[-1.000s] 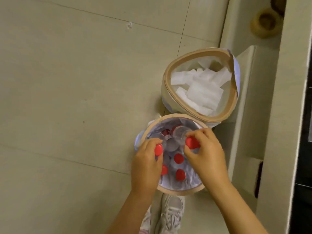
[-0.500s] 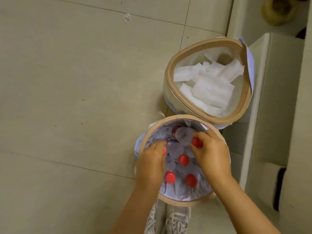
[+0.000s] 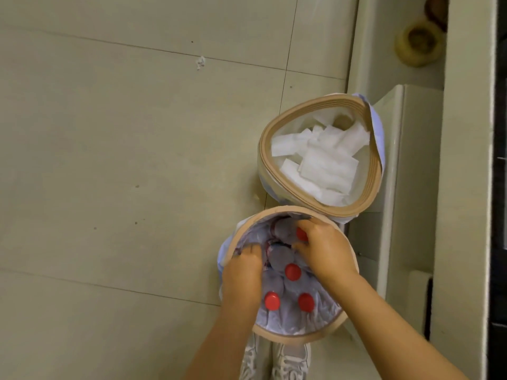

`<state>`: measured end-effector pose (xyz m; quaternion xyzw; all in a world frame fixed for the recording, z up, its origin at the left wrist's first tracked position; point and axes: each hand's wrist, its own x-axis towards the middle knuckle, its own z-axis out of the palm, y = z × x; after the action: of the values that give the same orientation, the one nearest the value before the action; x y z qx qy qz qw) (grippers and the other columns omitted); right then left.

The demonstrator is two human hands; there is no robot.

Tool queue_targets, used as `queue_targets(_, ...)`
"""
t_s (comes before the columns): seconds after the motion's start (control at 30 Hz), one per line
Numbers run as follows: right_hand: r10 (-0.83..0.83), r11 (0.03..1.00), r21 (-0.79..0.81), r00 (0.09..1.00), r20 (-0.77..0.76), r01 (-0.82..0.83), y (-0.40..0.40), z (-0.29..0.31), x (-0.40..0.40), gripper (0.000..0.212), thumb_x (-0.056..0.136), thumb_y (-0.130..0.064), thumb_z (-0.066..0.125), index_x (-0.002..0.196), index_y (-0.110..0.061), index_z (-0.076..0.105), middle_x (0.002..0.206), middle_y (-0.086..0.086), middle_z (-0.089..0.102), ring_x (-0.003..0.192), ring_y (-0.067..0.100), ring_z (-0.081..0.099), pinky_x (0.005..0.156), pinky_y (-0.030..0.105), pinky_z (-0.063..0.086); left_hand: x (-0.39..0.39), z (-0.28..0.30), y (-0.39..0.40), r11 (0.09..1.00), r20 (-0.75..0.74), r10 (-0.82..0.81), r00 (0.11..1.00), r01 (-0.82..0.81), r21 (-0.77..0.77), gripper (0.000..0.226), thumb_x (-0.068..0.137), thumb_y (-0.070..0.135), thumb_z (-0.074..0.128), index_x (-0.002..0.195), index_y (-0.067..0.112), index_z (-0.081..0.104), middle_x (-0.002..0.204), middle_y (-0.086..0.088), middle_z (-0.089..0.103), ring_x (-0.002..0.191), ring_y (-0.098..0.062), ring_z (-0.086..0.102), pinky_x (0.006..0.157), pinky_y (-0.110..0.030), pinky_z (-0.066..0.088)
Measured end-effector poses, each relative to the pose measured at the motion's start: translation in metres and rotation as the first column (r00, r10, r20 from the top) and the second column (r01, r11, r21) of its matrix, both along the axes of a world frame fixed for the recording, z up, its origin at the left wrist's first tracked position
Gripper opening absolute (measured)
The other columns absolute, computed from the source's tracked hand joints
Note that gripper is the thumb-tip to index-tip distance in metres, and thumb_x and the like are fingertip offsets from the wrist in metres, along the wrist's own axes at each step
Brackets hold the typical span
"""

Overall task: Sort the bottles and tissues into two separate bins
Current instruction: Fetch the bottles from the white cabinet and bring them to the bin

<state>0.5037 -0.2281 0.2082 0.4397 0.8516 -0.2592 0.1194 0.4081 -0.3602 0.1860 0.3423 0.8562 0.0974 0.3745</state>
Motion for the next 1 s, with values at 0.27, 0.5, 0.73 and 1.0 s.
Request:
queue_targets(0.27,-0.049,0.997,0.05,0.988,-0.145,0.057,-0.029,0.068,0.006,0.029,0.061,-0.012,0.076,0.087,-0.021,0.069,0.088,-0.002,0.069,0.082,0.02,0.064,0.063,0.026,0.05,0.008,0.034,-0.03,0.971,-0.082,-0.216,0.973,0.206,-0.118,0.037,0.097,0.019,0.039,0.134,0.021,0.041,0.133,0.006,0.049,0.121,-0.012,0.048,0.086,-0.023,0.041)
queue_targets(0.5,-0.103,0.992,0.053,0.974,-0.202,0.115,-0.04,0.122,0.029,0.028,0.07,-0.023,0.068,0.098,-0.026,0.067,0.1,-0.005,0.067,0.093,0.019,0.061,0.071,0.028,0.049,0.018,0.103,-0.012,0.996,-0.164,-0.085,0.983,0.09,0.021,0.03,0.09,0.03,0.051,0.119,0.026,0.057,0.115,0.007,0.062,0.105,-0.013,0.058,0.076,-0.027,0.044)
queue_targets(0.73,-0.073,0.989,0.107,0.959,-0.275,0.106,-0.048,0.226,0.048,0.03,0.074,-0.023,0.075,0.102,-0.025,0.067,0.103,-0.007,0.066,0.093,0.014,0.06,0.077,0.024,0.047,0.021,0.226,0.008,0.939,-0.278,0.052,0.959,0.048,0.341,0.019,0.069,0.027,0.074,0.087,0.026,0.068,0.083,0.008,0.07,0.073,-0.017,0.067,0.051,-0.029,0.051)
queue_targets(1.0,-0.024,0.974,0.201,0.923,-0.385,0.109,-0.048,0.375,0.061,0.024,0.079,-0.026,0.07,0.102,-0.026,0.066,0.101,-0.009,0.064,0.092,0.011,0.057,0.076,0.02,0.042,0.025,0.398,0.019,0.898,-0.381,0.024,0.924,0.148,0.414,0.016,0.079,0.031,0.066,0.094,0.024,0.068,0.09,0.007,0.069,0.082,-0.019,0.064,0.06,-0.032,0.048)
